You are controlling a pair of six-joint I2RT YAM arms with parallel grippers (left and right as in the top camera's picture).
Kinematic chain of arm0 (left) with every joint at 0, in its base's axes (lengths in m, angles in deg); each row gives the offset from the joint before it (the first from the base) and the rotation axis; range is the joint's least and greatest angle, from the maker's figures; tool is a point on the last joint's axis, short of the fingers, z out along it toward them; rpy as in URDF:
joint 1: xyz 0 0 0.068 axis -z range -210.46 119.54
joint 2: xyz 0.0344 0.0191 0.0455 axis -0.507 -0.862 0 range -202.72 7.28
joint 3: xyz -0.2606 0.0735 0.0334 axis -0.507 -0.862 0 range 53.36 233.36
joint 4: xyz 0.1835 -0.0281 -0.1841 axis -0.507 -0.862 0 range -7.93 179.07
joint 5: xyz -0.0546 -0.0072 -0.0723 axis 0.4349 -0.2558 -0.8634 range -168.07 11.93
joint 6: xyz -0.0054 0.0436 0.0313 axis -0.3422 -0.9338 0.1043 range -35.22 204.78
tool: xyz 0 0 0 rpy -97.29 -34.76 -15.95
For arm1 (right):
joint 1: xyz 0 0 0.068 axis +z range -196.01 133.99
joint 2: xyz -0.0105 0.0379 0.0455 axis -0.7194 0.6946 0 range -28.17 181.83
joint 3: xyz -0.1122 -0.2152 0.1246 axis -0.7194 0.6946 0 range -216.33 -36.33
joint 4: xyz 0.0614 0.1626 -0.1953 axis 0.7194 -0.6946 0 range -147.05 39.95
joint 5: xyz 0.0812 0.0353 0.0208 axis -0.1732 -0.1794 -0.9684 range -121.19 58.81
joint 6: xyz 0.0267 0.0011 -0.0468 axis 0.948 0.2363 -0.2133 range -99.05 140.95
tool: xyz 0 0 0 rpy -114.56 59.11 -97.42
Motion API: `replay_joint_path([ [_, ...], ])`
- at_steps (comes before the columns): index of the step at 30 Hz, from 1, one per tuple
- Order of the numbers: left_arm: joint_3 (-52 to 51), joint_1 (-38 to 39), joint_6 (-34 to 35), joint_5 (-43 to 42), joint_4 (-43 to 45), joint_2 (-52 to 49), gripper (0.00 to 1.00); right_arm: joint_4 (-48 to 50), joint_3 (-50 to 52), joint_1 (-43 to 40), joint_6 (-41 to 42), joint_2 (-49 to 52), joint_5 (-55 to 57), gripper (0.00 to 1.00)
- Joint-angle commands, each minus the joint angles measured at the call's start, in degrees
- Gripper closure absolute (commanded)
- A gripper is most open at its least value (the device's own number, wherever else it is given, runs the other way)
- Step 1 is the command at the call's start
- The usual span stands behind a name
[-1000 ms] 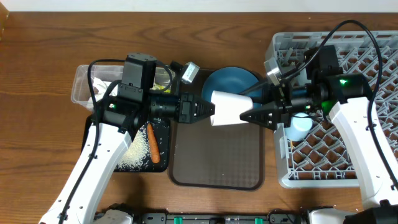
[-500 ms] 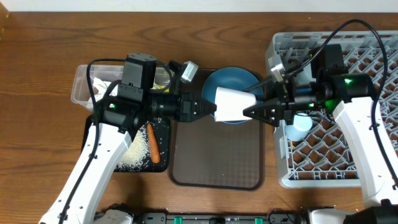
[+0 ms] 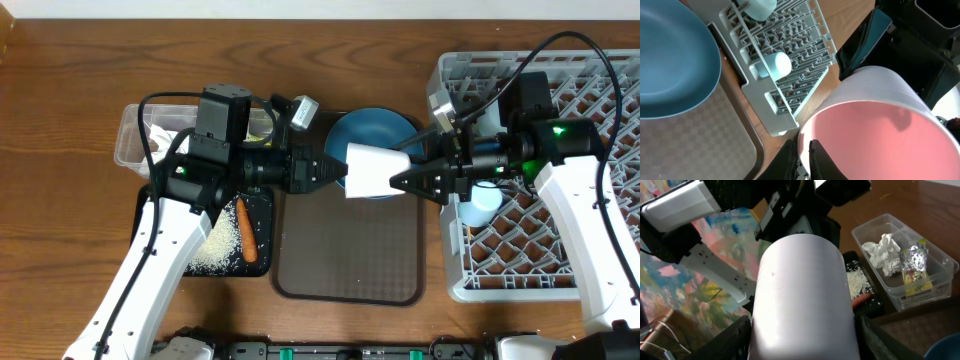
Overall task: Sort waste into correct bins and load items into the dishwasher rack
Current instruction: 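Carry the pink cup right and lower it upside down into the rack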
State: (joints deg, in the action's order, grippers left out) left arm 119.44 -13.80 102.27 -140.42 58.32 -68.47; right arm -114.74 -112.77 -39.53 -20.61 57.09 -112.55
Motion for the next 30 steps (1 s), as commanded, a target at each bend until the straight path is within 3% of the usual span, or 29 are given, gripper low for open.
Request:
replay_joint_path([
  [1,-0.28,0.00,-0.96,0.50,0.42,-0.24,0.85,-0.28,-0.90,0.28,0.85,-0.61,0.66,0.54],
  [11,-0.28,0.00,-0.98,6.56,0.33,-0.24,0.83,-0.79,-0.92,-2.03,5.62,-0.61,7.30,0.56],
  [22,-0.28,0.00,-0.98,15.43,-0.24,-0.24,0.83,-0.70,-3.96,-11.63,21.31,-0.70,21.00,0.61],
  [23,-0.28,0.00,-0.98,15.98,-0.39,-0.24,0.75,-0.72,-4.92,-12.46,23.67,-0.76,23.74,0.62],
  [27,-0.31,0.00,-0.98,18.80,-1.90,-0.24,0.66,-0.90,-8.74,-14.36,31.47,-1.05,32.37,0.63],
  [28,-0.31,0.00,-0.98,19.65,-2.34,-0.24,0.56,-1.27,-10.10,-14.62,33.77,-1.05,35.34,0.63],
  [30,-0.31,0.00,-0.98,20.57,-3.26,-0.24,0.44,-2.49,-12.63,-14.82,36.96,-1.05,41.66,0.63],
])
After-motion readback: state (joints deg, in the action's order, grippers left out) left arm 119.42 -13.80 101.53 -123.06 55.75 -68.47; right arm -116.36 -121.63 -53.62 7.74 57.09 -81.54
